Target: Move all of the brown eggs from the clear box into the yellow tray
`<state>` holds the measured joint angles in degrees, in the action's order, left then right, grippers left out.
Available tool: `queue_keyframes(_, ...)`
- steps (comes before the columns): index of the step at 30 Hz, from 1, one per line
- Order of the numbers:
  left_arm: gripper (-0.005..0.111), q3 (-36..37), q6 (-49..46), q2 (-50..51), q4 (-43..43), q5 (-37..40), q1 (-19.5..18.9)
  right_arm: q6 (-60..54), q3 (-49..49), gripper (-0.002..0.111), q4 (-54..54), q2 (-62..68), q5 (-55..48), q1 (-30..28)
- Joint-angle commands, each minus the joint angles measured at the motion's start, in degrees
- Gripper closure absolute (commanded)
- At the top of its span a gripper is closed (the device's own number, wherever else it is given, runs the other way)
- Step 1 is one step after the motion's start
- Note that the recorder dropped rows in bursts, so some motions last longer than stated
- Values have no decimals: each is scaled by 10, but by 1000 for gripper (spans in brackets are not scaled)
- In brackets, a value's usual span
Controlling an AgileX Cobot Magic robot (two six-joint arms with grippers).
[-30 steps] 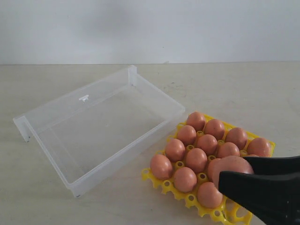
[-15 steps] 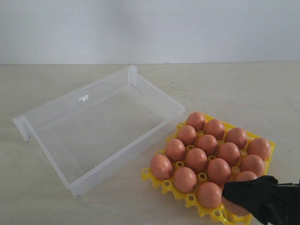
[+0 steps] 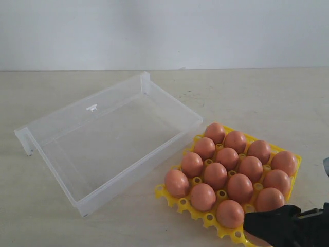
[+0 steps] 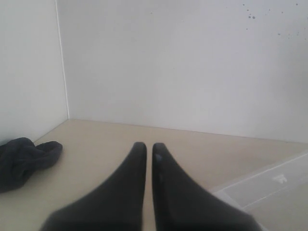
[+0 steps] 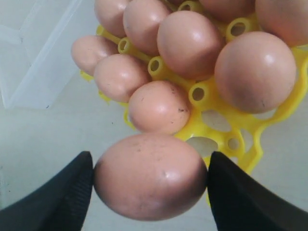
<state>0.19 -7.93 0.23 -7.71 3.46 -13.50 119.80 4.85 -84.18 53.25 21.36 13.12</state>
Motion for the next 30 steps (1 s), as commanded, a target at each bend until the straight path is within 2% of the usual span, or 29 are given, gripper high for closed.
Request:
queue_keyframes(1, 103, -2, -1, -2, 0, -5, 0, -41, -1, 109, -5, 0, 11, 0)
queue_keyframes(4, 103, -2, -1, -2, 0, -5, 0, -93, 0, 109, -5, 0, 39, 0)
queue_keyframes(8, 103, -2, -1, -2, 0, -5, 0, -227, 30, 109, -7, 0, 102, 0)
queue_keyframes(10, 103, -2, -1, -2, 0, -5, 0, -263, 55, 109, -13, 0, 92, 0)
queue_keyframes(12, 103, -2, -1, -2, 0, -5, 0, -270, 86, 109, -42, 0, 34, 0)
queue_keyframes(16, 103, -2, -1, -2, 0, -5, 0, -297, 136, 109, -71, 0, -179, 0)
queue_keyframes(18, 103, -2, -1, -2, 0, -5, 0, -361, 154, 109, -71, 0, -258, 0)
queue_keyframes(19, 103, -2, -1, -2, 0, -5, 0, -403, 159, 109, -71, 0, -264, 0)
queue_keyframes(23, 103, -2, -1, -2, 0, -5, 0, -680, 163, 109, -104, 0, -150, 0)
queue_keyframes(25, 103, -2, -1, -2, 0, -5, 0, -762, 163, 109, -158, 0, -84, 0)
queue_keyframes(27, 103, -2, -1, -2, 0, -5, 0, -757, 161, 109, -158, 0, -55, 0)
queue_keyframes(30, 103, -2, -1, -2, 0, -5, 0, -691, 139, 109, -158, 0, -54, 0)
